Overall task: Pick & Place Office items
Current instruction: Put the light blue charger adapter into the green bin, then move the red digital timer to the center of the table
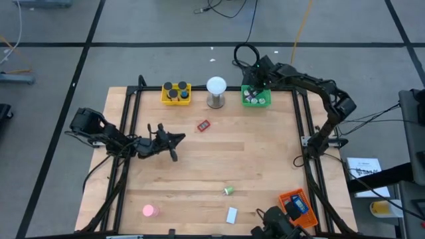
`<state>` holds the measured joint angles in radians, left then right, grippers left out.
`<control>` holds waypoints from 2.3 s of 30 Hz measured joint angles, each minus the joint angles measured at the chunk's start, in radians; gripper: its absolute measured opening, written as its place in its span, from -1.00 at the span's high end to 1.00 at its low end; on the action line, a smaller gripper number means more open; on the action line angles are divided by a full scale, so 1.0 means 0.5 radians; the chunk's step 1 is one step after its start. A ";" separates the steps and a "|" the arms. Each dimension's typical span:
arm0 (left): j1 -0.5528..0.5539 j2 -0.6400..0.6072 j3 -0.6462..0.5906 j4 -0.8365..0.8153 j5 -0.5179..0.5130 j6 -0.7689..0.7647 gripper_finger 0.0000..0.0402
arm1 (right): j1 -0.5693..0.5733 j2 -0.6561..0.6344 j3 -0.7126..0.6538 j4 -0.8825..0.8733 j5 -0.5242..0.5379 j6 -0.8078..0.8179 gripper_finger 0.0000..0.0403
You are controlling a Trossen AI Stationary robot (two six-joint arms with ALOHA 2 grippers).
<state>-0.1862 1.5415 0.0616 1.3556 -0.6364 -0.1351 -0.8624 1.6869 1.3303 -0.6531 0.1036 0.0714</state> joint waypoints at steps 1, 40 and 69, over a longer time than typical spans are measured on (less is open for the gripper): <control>0.008 0.000 0.000 0.000 0.010 0.001 0.86 | -0.013 0.007 -0.004 0.004 -0.003 0.007 0.34; 0.001 0.000 0.000 -0.043 0.020 -0.065 0.91 | -0.078 0.189 -0.304 0.479 -0.001 0.152 -0.10; 0.537 0.001 0.814 -1.586 0.300 -0.350 0.68 | 0.282 -0.593 -0.874 1.354 -0.264 -0.101 0.98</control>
<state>0.0822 1.5421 0.4686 0.5625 -0.4862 -0.3100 -0.7216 1.3903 0.8933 0.0239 -0.0285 0.0207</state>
